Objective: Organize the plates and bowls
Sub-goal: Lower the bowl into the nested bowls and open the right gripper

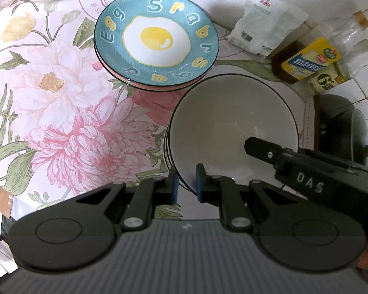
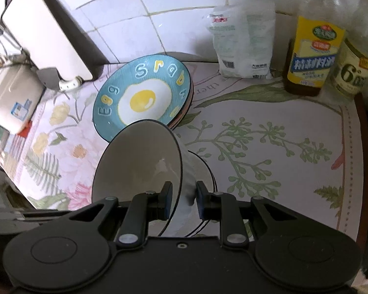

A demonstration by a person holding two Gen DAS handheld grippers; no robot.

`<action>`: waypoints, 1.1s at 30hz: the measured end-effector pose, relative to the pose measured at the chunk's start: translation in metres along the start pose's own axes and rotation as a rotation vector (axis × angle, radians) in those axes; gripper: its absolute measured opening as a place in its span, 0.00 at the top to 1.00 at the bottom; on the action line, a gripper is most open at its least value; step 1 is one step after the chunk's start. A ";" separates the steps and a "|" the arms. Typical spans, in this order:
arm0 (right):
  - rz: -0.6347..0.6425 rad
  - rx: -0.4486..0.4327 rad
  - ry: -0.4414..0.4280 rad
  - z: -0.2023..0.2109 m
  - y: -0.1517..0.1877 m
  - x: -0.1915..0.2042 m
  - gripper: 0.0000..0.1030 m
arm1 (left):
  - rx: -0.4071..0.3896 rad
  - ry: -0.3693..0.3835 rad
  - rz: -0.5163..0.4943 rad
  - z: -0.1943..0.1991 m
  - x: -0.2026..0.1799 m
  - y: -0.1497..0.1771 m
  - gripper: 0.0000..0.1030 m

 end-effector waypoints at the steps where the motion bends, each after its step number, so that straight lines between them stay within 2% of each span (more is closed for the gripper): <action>1: 0.013 -0.003 0.009 -0.002 0.000 0.001 0.75 | 0.004 -0.003 0.001 -0.002 0.001 -0.001 0.88; 5: 0.058 -0.007 0.045 -0.008 0.002 0.004 0.75 | 0.032 -0.014 -0.015 -0.007 0.001 -0.001 0.87; 13: 0.085 -0.007 0.052 -0.013 0.003 0.005 0.75 | 0.054 -0.030 -0.017 -0.012 0.004 -0.003 0.86; 17: 0.140 -0.043 0.122 -0.013 0.005 0.008 0.75 | 0.061 -0.022 -0.058 -0.013 0.002 0.000 0.79; 20: 0.154 -0.072 0.146 -0.011 0.005 0.007 0.73 | 0.050 -0.019 -0.063 -0.012 -0.001 0.000 0.79; 33: 0.039 -0.163 0.061 0.025 0.013 -0.005 0.70 | 0.011 0.039 -0.067 0.019 -0.003 0.009 0.78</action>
Point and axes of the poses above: each gripper's, at about its wrist camera, not at the fingertips, and z roughly against the way its jaws point, x to its left, y to its underside, the point moved 5 cm from there along -z, roughly the way its jaws point, and after that the axes turned 11 degrees about y, right-handed, at the moved point
